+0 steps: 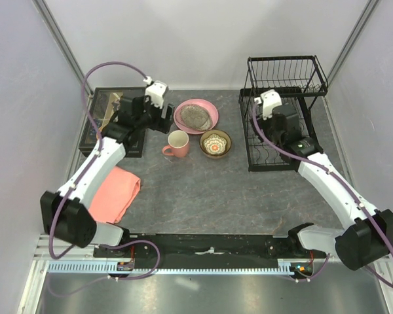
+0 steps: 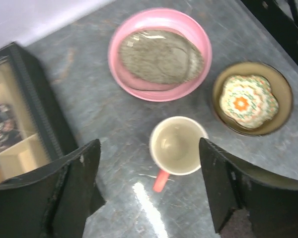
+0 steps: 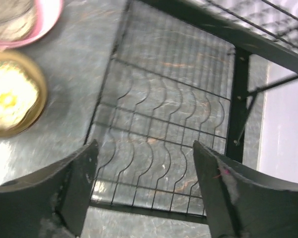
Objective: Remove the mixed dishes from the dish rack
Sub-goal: Reset both arms
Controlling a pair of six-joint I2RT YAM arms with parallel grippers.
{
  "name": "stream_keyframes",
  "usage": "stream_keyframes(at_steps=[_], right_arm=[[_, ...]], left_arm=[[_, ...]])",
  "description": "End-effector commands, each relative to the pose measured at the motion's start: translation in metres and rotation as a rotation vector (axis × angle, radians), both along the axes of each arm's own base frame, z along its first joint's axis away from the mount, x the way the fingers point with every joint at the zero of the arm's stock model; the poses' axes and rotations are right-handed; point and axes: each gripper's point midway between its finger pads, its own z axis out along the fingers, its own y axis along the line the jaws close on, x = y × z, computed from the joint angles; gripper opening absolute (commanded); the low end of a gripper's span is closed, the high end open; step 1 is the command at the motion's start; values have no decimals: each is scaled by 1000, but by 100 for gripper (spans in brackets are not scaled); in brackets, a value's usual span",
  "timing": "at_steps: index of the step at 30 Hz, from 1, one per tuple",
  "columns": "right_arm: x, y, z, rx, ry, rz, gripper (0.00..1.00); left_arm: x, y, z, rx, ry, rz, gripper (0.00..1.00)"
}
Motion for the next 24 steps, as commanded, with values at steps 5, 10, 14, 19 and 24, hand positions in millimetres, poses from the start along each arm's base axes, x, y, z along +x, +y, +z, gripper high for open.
stream_keyframes(at_steps=[5,10,14,19,24], right_arm=[[13,-46,52,190,-263,-204,98],[4,-66,75,197,-358,-296,98],[-9,-71,91,216,-422,-297,98],[-24,-79,101,222,-498,-308,98],[-30,-89,105,204,-527,-351,98]], left_arm=[[-11,54,54,-113,-264,136,95],[-21,68,56,-177,-245,180,96],[-23,70,63,-212,-273,197,96],[-27,76,76,-210,-305,209,96],[-34,81,93,-200,-347,215,95]])
